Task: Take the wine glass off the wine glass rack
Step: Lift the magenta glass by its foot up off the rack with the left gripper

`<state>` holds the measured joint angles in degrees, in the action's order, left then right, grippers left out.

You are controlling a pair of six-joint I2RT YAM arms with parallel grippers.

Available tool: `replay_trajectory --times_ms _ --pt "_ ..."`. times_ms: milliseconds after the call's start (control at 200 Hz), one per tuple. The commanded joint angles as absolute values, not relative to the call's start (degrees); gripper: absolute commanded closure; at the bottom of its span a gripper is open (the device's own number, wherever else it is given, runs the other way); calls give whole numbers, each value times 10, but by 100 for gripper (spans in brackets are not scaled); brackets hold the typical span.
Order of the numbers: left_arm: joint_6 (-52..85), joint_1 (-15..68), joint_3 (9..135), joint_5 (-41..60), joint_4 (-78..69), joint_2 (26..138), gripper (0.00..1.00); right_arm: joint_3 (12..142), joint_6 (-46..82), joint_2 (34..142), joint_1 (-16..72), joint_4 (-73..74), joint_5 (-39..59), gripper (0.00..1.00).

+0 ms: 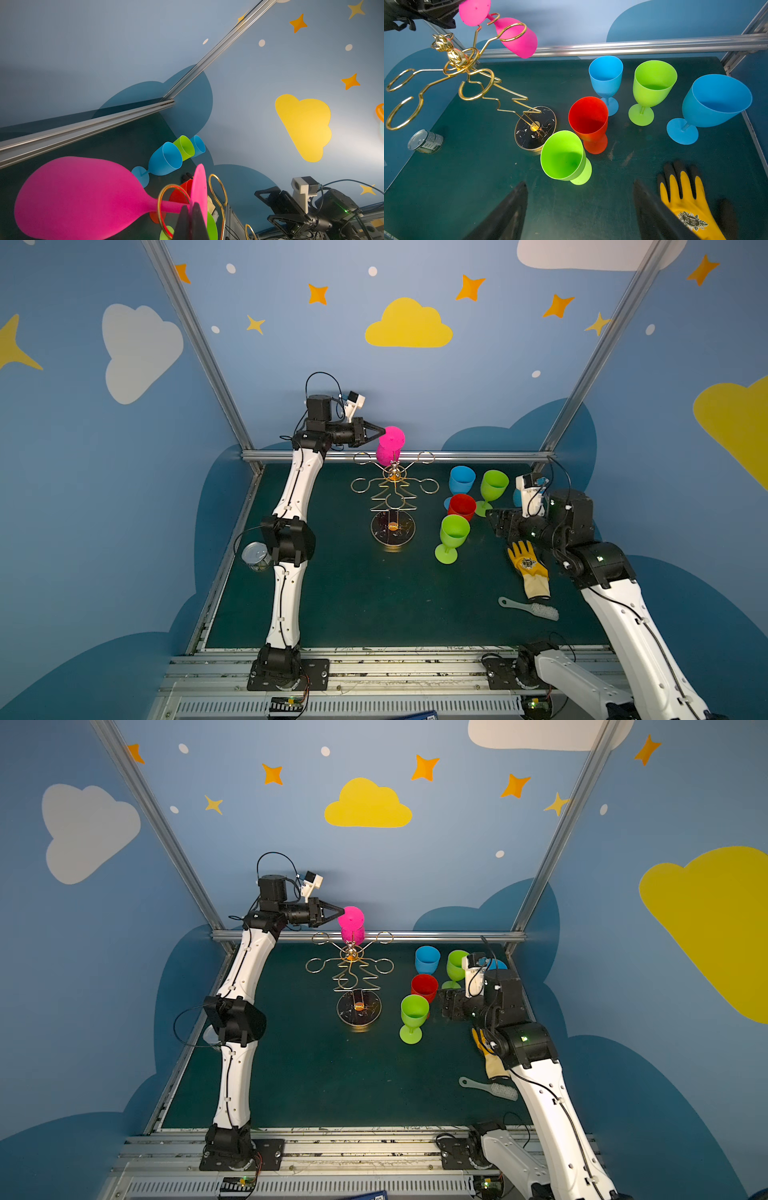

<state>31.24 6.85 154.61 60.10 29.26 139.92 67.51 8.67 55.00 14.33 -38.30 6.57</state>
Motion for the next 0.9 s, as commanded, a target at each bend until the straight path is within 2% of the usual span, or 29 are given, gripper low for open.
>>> replay_trajectory --times_ms 0,896 --pt "323 67 1536 619 271 1374 97 672 87 538 140 -370 68 22" --pt "283 94 1516 614 328 1344 97 655 73 488 139 -375 62 21"
